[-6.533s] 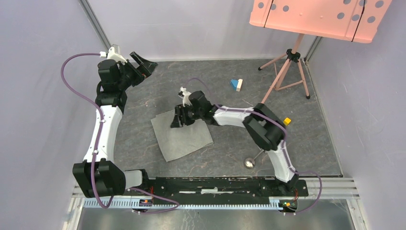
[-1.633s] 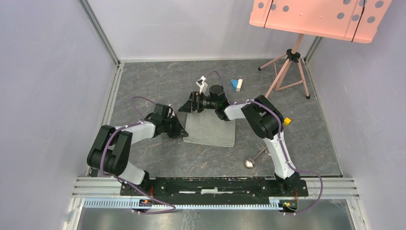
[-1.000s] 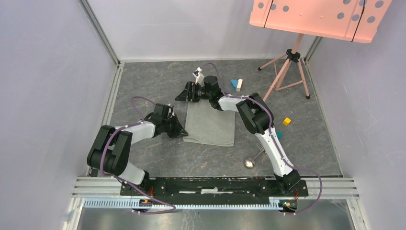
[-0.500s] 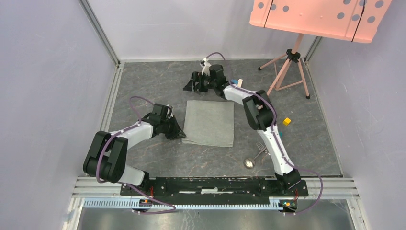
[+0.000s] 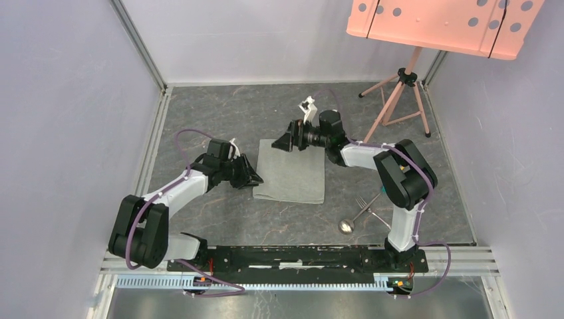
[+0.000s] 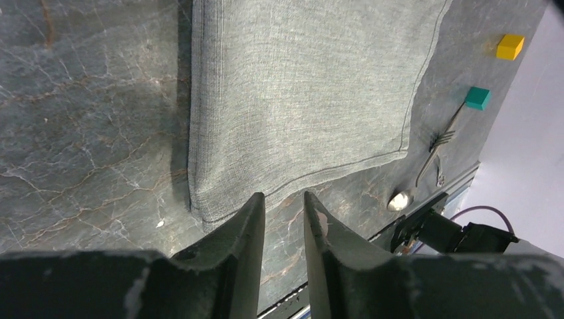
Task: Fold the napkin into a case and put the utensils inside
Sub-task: Smooth out the square-folded napkin at the center of the board.
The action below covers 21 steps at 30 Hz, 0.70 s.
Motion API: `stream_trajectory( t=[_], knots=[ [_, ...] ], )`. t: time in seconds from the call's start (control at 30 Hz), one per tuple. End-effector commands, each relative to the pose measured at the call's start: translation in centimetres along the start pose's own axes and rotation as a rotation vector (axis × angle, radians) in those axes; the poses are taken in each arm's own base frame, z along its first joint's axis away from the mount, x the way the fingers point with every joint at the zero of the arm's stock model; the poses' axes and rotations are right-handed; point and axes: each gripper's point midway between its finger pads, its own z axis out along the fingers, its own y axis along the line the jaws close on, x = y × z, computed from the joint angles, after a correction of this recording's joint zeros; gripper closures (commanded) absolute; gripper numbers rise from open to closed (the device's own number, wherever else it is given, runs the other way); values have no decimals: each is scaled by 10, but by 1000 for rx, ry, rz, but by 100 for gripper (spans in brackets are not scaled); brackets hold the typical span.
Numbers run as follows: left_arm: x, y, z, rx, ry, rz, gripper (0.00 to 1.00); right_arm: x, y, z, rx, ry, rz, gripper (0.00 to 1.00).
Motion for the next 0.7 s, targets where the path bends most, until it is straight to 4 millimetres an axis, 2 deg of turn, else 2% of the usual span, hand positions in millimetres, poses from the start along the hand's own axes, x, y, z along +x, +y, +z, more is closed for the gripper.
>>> stream_trajectory(
  t=[0.0, 0.07, 0.23, 0.37, 0.47, 0.67],
  knots=[
    [11, 0, 7, 44, 52, 14, 63, 26, -13, -3, -37, 9, 77, 11],
    [17, 7, 14, 32, 89, 11, 63, 30, -22, -10, -33, 1, 99, 12],
    [30, 41, 29, -87, 138, -26, 68, 35, -54, -31, 27, -6, 130, 13],
    [34, 62, 30, -181, 141, -37, 71, 44, -94, -44, 146, 28, 129, 13],
    [37, 71, 29, -226, 147, -35, 72, 51, -123, -53, 225, 57, 132, 13],
    [43, 81, 28, -259, 150, -41, 73, 47, -169, -62, 306, 64, 172, 14]
  ],
)
